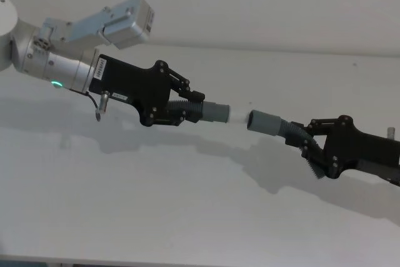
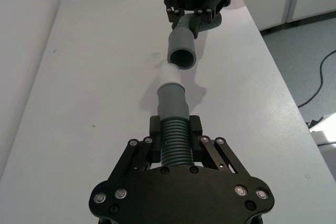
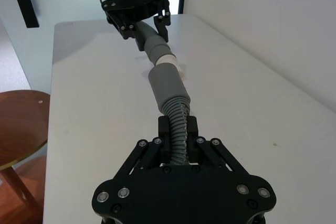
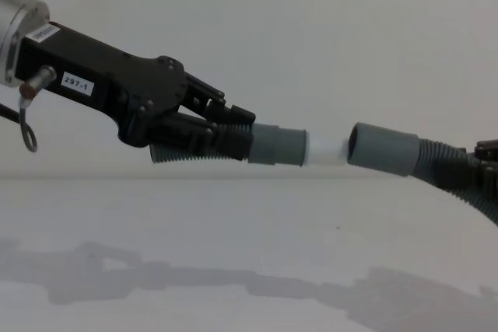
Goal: Use both hands to pick up one end of the pipe from the table, align the ends, and insert them.
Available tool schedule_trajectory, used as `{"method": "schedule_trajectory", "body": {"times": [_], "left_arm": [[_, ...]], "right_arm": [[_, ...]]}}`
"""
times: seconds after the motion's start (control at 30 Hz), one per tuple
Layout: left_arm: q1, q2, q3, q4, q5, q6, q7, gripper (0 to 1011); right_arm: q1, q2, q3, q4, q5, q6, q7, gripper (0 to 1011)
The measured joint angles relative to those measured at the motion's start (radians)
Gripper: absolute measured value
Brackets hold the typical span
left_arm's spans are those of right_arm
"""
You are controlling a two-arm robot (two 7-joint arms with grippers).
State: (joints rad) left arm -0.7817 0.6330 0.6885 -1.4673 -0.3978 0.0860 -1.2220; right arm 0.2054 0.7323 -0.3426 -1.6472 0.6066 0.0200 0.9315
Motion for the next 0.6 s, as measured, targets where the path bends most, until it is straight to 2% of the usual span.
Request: {"method": "schedule_trajectory", "body": {"times": [0.6], "left_arm": [[-0.002,0.034,0.023,-0.025,0.012,0.006,0.008,308]], "right_arm": [[0.000,0.014,-0.007,0.006,0.013,-0.001,-0.012,173]]}}
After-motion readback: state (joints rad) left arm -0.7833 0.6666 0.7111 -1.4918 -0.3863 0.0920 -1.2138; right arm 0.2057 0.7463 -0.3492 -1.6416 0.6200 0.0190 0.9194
